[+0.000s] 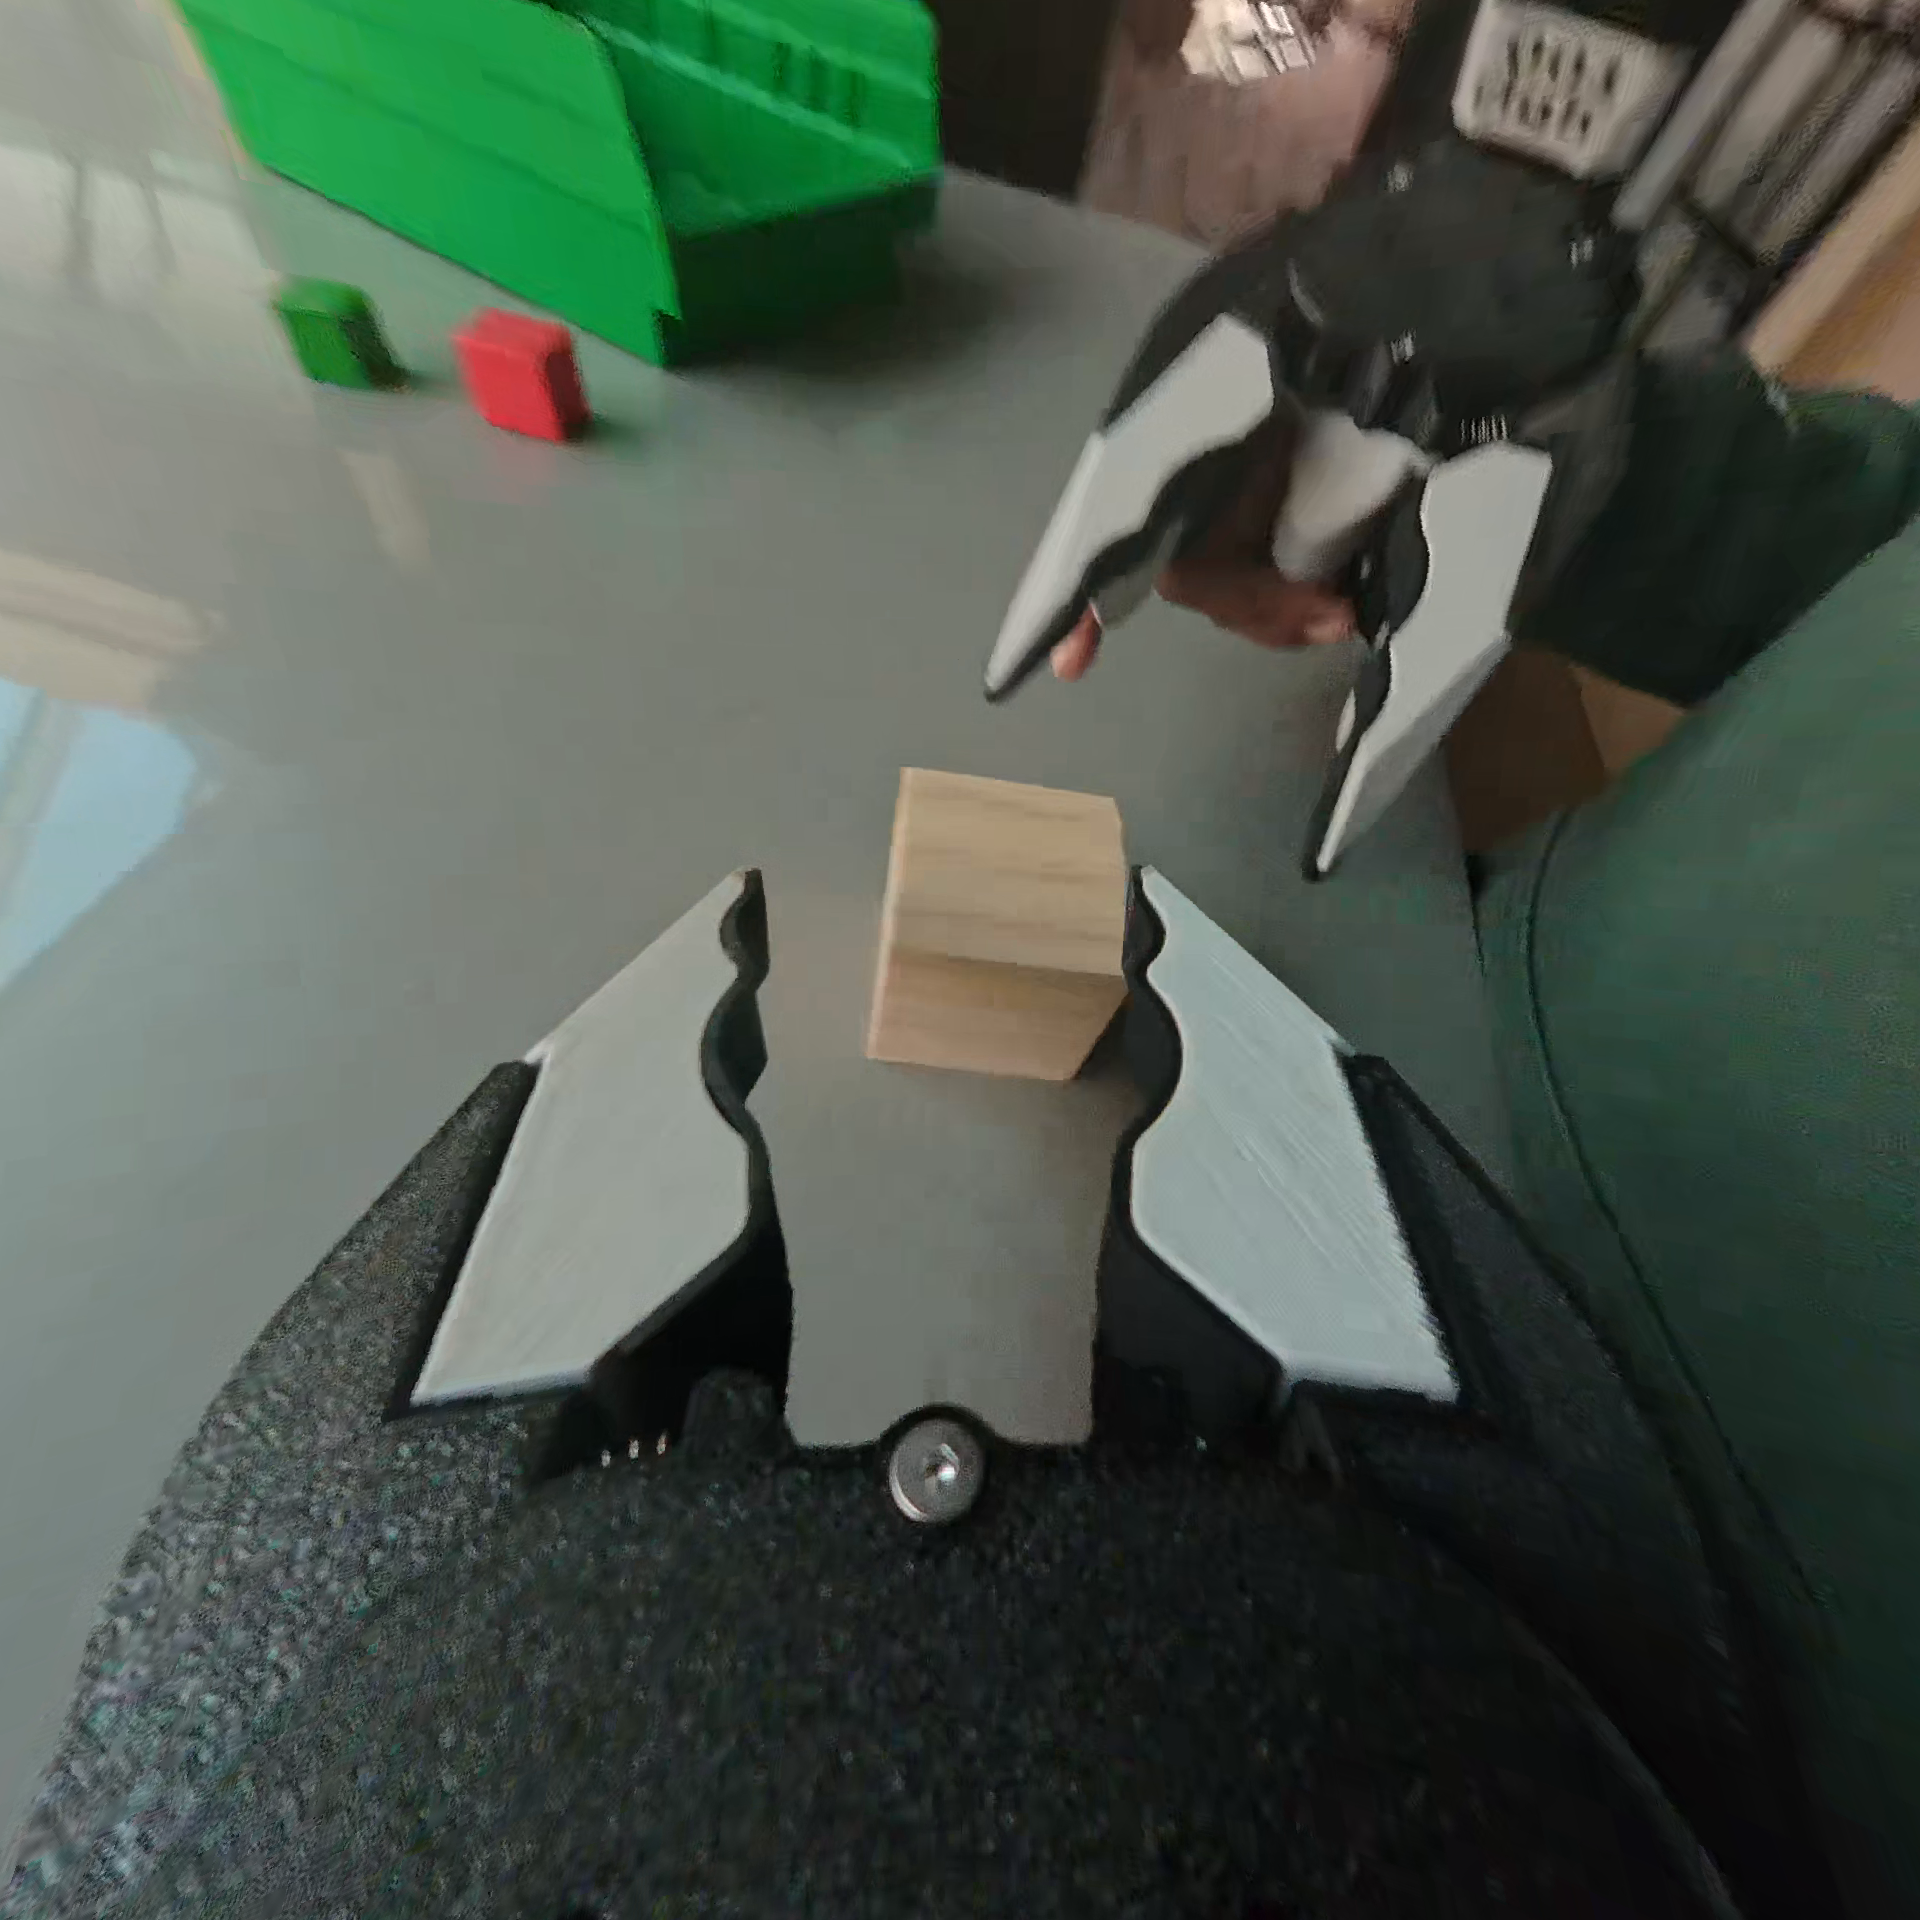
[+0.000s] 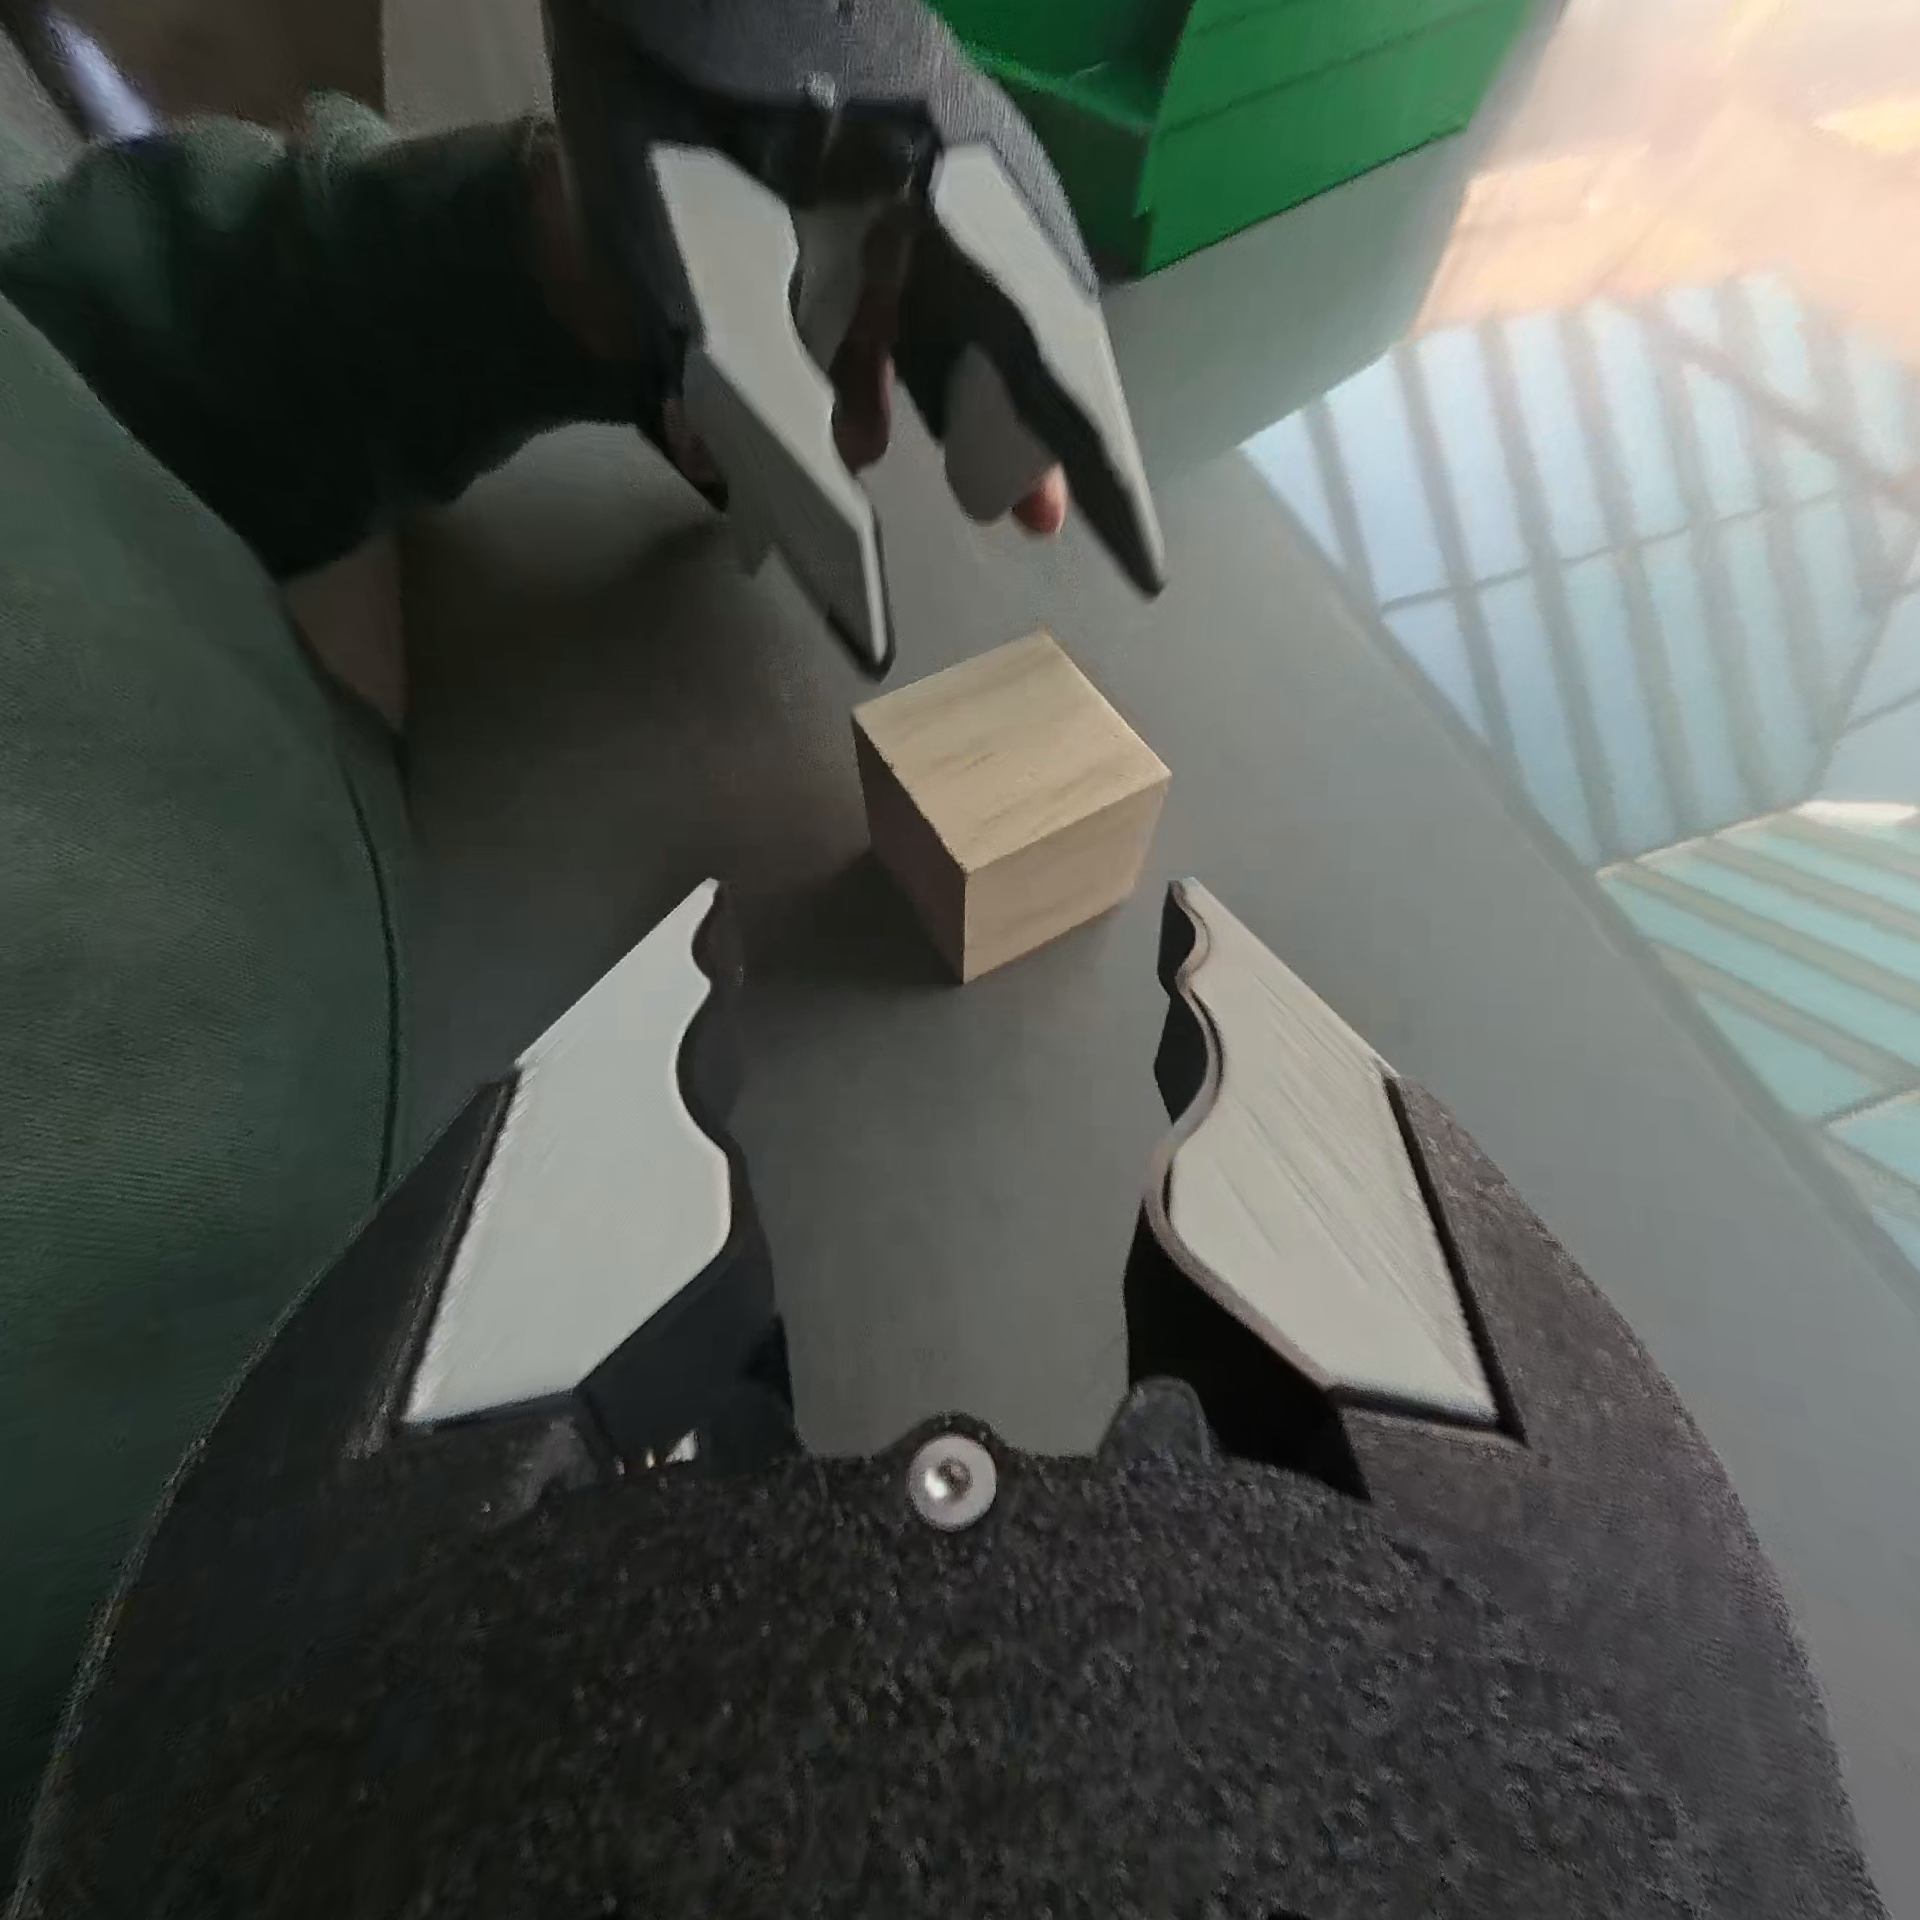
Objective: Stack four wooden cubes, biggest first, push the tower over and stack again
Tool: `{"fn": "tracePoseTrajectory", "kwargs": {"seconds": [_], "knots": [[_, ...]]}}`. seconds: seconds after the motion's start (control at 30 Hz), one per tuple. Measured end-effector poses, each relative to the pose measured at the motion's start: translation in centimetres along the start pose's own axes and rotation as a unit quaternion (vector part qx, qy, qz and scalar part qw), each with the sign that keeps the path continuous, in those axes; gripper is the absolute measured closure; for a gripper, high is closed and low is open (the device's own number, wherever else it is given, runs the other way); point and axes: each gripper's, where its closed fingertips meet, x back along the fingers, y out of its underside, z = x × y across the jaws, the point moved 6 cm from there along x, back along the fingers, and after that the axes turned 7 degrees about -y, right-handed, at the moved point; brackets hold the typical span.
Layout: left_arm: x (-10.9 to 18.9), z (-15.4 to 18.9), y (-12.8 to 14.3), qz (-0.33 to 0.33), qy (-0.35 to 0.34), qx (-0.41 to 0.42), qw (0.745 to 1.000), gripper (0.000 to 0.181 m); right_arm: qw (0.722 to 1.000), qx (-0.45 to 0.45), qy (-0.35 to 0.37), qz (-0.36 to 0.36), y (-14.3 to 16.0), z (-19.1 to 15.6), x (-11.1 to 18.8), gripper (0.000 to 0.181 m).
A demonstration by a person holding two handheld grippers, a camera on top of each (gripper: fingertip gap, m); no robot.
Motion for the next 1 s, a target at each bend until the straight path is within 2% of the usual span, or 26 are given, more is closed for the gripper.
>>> {"fn": "tracePoseTrajectory", "kwargs": {"seconds": [0.13, 0.3, 0.33, 0.37, 0.4, 0.5, 0.67, 0.77, 0.87, 1.0], "knots": [[3.8, -2.2, 0.0, 0.095, -0.106, 0.058, 0.988, 0.11, 0.998, 0.047, -0.026, -0.041, -0.7, 1.0, -1.7, 0.097], [8.2, -3.1, 1.4, 0.136, -0.228, 0.091, 0.96, 0.105, 0.986, 0.094, -0.078, -0.113, -1.6, 2.7, -5.0, 0.085], [8.8, -3.0, 1.6, 0.135, -0.245, 0.089, 0.956, 0.103, 0.98, 0.103, -0.096, -0.137, -1.3, 2.7, -5.7, 0.095], [9.3, -2.9, 1.7, 0.135, -0.26, 0.086, 0.952, 0.103, 0.973, 0.121, -0.105, -0.165, -1.0, 2.8, -6.3, 0.115], [9.7, -2.8, 1.9, 0.136, -0.272, 0.084, 0.949, 0.103, 0.969, 0.138, -0.115, -0.172, -1.3, 2.8, -6.4, 0.116], [10.7, -2.5, 2.3, 0.142, -0.298, 0.078, 0.941, 0.116, 0.962, 0.152, -0.14, -0.176, -3.3, 3.8, -4.8, 0.116], [11.2, -2.6, 2.5, 0.153, -0.328, 0.075, 0.929, 0.123, 0.966, 0.162, -0.049, -0.197, -5.9, 11.8, 0.9, 0.116], [11.0, -2.7, 2.3, 0.159, -0.333, 0.079, 0.926, 0.121, 0.972, 0.125, -0.013, -0.201, -5.2, 17.2, 3.4, 0.116], [10.9, -3.0, 2.1, 0.169, -0.33, 0.084, 0.925, 0.119, 0.976, 0.084, 0.008, -0.2, -3.9, 21.4, 4.1, 0.116], [10.5, -3.2, 2.1, 0.161, -0.321, 0.083, 0.93, 0.119, 0.977, 0.044, -0.004, -0.21, -1.7, 23.8, 3.5, 0.115]]}}
